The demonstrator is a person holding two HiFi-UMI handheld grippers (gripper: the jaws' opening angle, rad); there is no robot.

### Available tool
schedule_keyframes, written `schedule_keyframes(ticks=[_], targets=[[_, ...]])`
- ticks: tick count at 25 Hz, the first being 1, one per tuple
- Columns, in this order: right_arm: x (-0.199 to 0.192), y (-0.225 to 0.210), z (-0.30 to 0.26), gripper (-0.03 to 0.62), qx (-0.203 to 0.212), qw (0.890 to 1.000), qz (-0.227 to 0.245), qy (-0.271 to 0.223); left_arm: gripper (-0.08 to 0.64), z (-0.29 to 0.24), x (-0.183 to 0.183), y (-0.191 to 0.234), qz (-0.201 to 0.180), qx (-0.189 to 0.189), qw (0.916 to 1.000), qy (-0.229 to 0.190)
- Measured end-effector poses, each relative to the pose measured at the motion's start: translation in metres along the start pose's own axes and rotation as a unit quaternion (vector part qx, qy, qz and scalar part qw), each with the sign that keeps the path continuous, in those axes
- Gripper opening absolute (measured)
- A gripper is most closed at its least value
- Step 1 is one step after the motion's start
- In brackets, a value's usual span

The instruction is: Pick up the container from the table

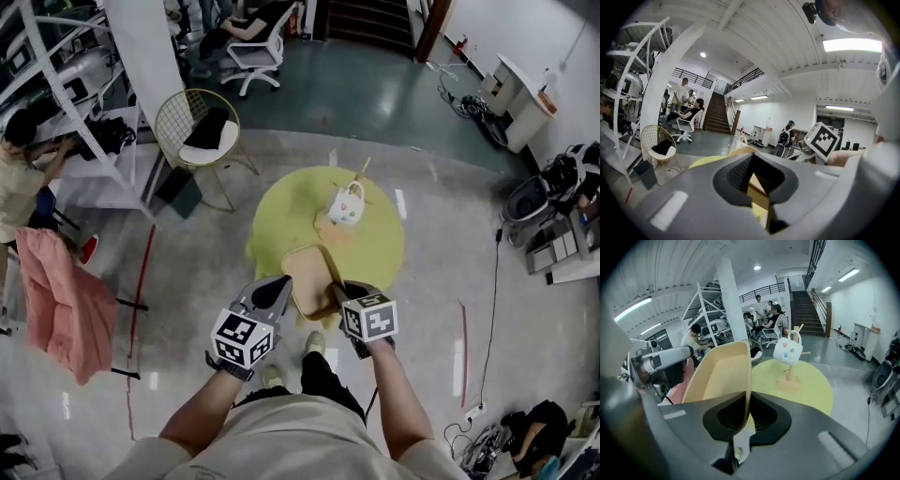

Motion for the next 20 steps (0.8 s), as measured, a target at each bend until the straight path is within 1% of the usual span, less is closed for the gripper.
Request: schedule_keyframes(ticks=[12,20], targets=[[0.025,0.029,0.032,0.023,0.006,1.000,0.004,-0.021,0.006,0.038,0.024,-0.010,-0.015,0.001,0.9993,-0.033],[0.035,0.043,0.044,0.021,0.014,0.999,0.008,-0.031,0.006,0.052,0.034,-0.015,-0.021,0.001,0.9985,-0.050]])
Point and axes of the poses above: the fingertips, and each gripper's own axes: z backward along the fingers, y to its left, x out of its top, the point moved 9 cm from there along z, backward along the fingers, and after that the axes turned 10 degrees about z, right-handed, at the moved point
